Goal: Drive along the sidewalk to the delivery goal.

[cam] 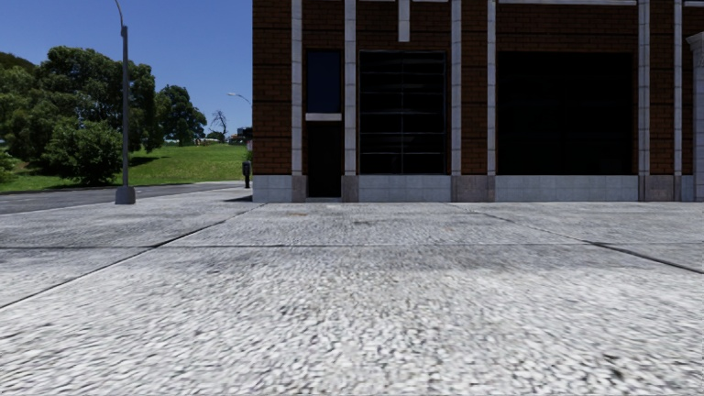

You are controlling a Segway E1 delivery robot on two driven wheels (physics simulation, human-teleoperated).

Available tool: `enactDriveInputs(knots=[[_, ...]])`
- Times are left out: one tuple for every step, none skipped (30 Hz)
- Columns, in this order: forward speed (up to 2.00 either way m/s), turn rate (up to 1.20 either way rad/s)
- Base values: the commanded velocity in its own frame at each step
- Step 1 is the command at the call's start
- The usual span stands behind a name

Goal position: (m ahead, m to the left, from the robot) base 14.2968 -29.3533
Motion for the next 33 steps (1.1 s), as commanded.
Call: enactDriveInputs(knots=[[2.00,0.00],[2.00,0.00],[2.00,0.00],[2.00,0.00],[2.00,0.00],[2.00,0.00],[2.00,0.00],[2.00,0.00],[2.00,0.00],[2.00,0.00],[2.00,0.00],[2.00,0.00],[2.00,0.00],[2.00,0.00],[2.00,0.00],[2.00,0.00],[2.00,0.00],[2.00,0.00],[2.00,0.00],[2.00,0.00],[2.00,0.00],[2.00,0.00],[2.00,0.00],[2.00,0.00],[2.00,0.00],[2.00,0.00],[2.00,0.00],[2.00,0.00],[2.00,0.00],[2.00,0.00],[2.00,0.00],[2.00,0.00],[2.00,0.00]])
